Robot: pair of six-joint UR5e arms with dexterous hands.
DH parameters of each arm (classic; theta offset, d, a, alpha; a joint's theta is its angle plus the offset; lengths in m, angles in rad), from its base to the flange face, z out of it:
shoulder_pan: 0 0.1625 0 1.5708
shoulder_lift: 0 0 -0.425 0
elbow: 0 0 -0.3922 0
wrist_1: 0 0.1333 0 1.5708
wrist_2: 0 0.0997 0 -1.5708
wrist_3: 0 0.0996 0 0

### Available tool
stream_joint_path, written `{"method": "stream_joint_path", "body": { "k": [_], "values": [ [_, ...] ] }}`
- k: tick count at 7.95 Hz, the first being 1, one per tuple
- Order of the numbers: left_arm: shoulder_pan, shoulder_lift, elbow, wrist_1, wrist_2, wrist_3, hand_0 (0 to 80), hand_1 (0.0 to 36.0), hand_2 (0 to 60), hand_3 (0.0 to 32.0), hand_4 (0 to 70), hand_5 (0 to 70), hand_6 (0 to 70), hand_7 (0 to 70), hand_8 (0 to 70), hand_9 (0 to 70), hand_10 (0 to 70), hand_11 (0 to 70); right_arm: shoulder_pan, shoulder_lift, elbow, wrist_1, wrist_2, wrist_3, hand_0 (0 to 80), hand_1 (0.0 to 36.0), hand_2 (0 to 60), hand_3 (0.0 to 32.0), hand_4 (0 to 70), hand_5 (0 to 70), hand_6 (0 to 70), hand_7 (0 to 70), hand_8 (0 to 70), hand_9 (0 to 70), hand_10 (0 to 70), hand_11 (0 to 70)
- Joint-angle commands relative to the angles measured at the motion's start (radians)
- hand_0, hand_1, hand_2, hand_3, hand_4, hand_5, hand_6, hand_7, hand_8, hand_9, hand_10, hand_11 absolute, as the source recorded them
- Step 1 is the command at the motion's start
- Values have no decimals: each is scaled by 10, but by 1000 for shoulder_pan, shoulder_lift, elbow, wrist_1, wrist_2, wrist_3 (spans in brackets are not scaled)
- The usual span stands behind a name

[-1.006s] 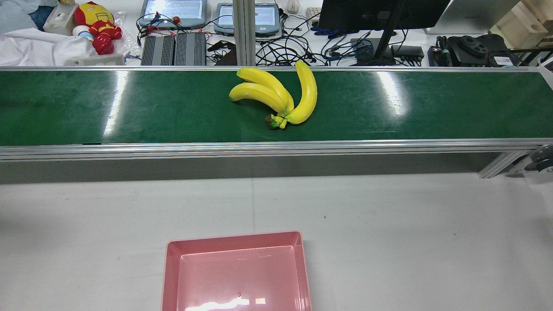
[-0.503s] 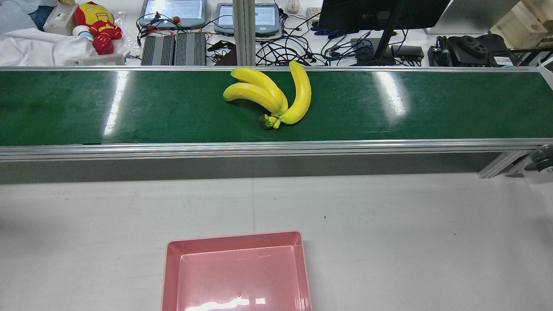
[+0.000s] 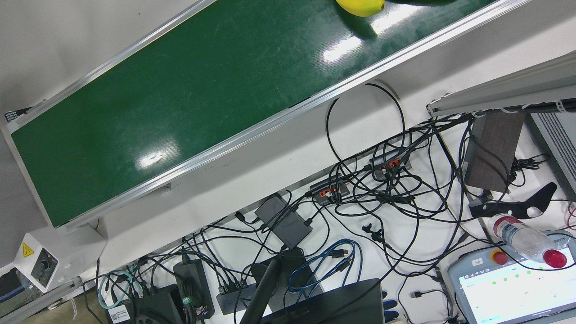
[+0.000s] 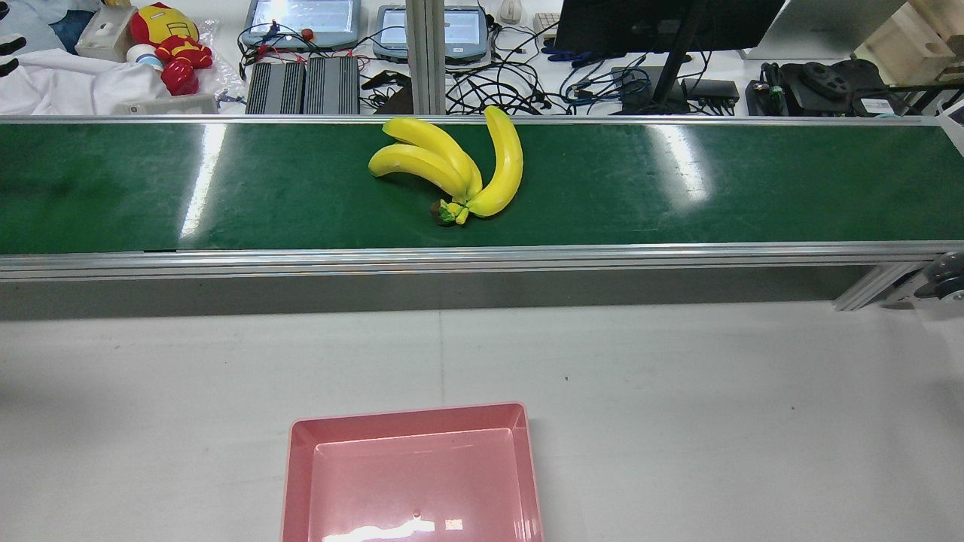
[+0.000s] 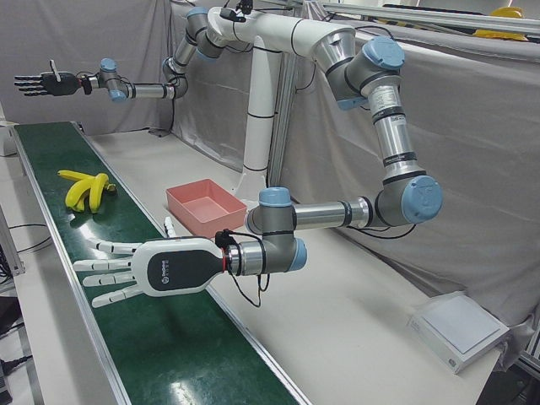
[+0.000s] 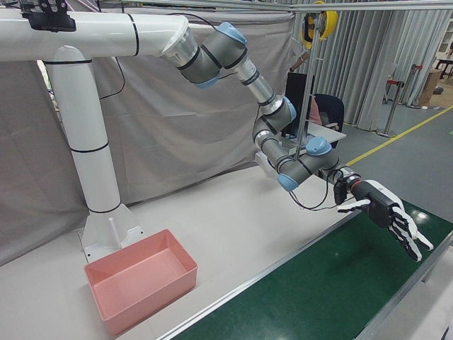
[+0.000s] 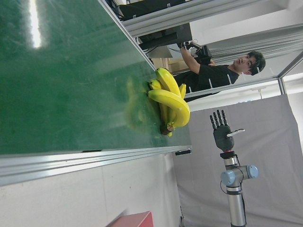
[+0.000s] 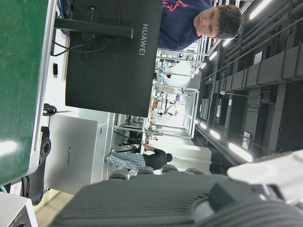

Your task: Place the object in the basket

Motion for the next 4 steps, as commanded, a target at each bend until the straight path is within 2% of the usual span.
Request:
{"method": "stream_joint_path", "body": {
  "k": [1,3,4],
  "values": [
    [2,-3,-104,95,-1,123,568,147,0,148,75,201,8,71,92,97,39,77,0,0,1,0,0,0,0,0,0,0,0,0,0,0,0,0,0,0],
    [5,-6,-118,95,-3,167,586,154,0,226,15,175,0,60,79,77,35,74,0,0,0,0,0,0,0,0,0,0,0,0,0,0,0,0,0,0],
    [5,-9,-138,97,-3,200,592,143,0,228,0,180,0,62,87,81,30,67,0,0,0,0,0,0,0,0,0,0,0,0,0,0,0,0,0,0]
  ]
}}
